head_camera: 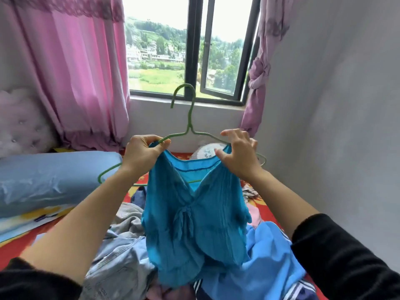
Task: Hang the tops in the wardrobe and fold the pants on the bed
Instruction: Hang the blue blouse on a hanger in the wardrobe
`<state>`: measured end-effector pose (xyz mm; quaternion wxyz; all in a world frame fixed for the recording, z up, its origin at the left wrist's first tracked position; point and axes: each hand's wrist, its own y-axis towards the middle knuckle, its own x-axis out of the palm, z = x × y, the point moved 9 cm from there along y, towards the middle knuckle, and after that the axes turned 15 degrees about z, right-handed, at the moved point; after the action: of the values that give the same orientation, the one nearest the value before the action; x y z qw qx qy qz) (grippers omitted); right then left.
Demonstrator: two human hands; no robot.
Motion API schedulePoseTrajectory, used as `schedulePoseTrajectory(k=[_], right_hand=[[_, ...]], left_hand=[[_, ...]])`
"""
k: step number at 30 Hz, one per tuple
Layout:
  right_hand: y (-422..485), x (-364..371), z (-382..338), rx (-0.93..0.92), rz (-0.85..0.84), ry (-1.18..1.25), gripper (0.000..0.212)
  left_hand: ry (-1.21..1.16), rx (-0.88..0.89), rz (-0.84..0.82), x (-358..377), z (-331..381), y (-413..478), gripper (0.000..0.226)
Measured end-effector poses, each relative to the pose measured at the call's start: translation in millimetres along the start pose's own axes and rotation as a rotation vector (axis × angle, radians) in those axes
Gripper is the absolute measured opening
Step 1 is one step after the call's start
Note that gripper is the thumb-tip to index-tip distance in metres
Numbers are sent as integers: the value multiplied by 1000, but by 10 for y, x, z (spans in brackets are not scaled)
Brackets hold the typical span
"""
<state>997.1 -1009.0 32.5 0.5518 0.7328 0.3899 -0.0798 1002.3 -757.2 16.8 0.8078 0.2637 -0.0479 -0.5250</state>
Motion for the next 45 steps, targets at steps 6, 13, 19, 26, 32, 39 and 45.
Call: schedulePoseTrajectory(k=[6,13,19,26,32,39,45], right_hand=[[315,-315,-827,-52,133,127,36],[345,-744,-1873,-123,185,398,37],[139,-1012,-2833,-161,193,603,36],[-398,-1135,-4168,-198,104,808,22],[-1261,-1067,-5545,-348,-80,885,24],[-2266,-1005,-7146,-288,-284,1058,12],[-3392,-1275,-8718,-619,-676,1163,28]], left_hand=[[59,79,159,-931,668,95,12],[255,237,298,-2055,1261,-451,24],[325,188,349,-3097,1543,-1152,25],[500,117,591,-4696,1658,-2036,25],[567,56,766,-6069,1611,-2875,29],[698,59,921,-7642,1813,-3836,22],[863,23,1059,-8775,1882,-4695,23]])
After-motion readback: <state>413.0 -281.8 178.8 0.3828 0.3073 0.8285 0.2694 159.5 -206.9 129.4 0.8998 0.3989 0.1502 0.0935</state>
